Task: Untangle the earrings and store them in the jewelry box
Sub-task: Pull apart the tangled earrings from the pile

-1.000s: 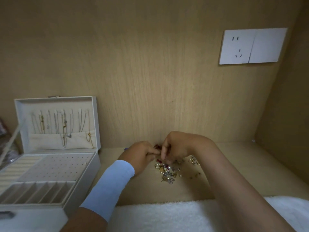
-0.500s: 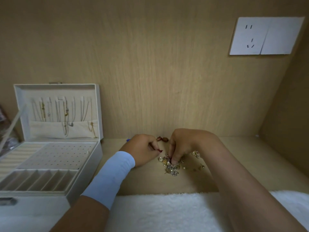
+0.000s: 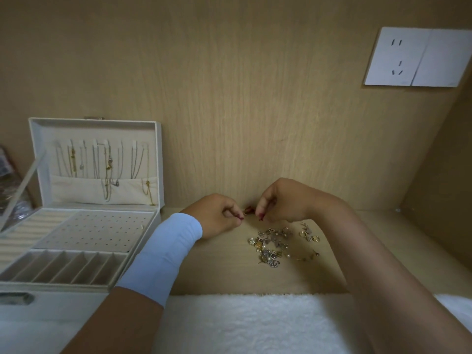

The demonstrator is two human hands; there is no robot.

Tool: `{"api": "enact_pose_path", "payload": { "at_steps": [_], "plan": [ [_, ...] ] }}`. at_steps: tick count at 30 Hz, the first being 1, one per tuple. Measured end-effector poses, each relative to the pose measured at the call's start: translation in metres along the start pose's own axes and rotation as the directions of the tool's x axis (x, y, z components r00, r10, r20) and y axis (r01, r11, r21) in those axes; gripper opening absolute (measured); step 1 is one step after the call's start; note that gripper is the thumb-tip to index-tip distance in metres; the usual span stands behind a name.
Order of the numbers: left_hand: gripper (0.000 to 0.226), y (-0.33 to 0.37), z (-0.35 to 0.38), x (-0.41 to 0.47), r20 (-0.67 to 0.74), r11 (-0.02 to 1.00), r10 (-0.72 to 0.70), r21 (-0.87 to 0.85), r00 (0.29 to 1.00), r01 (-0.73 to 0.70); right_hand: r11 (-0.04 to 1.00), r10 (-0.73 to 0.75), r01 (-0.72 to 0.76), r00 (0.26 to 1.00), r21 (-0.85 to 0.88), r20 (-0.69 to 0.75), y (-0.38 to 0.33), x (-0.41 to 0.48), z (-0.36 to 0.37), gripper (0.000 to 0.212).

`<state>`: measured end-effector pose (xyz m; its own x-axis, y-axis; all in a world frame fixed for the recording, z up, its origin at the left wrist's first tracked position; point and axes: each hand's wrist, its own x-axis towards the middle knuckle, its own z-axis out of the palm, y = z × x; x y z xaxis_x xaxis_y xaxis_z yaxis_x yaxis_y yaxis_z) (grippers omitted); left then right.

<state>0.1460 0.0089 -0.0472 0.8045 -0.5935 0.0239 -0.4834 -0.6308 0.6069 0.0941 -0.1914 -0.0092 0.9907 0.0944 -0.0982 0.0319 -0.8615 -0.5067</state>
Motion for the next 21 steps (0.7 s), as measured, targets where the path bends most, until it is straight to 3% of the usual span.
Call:
{"api": "enact_pose_path", "payload": {
  "at_steps": [7,13,21],
  "plan": [
    [0.01,-0.006,-0.019,-0.015,-0.115,0.996,-0.026,0.078,0.993,0.036,0.993,-0.085,0.094,0.989,0.066,-0.122,-0.016,0.014,0.028,0.015],
    [0.011,-0.015,-0.02,-0.036,-0.103,0.928,-0.156,0.326,0.982,0.182,0.98,-0.105,0.077,0.983,-0.181,-0.152,-0.028,0.02,0.064,0.006],
    [0.006,-0.012,-0.015,-0.035,-0.058,0.915,-0.152,0.369,0.987,0.163,0.966,-0.218,0.182,0.956,-0.186,-0.196,-0.026,0.02,0.08,0.009]
  ]
}}
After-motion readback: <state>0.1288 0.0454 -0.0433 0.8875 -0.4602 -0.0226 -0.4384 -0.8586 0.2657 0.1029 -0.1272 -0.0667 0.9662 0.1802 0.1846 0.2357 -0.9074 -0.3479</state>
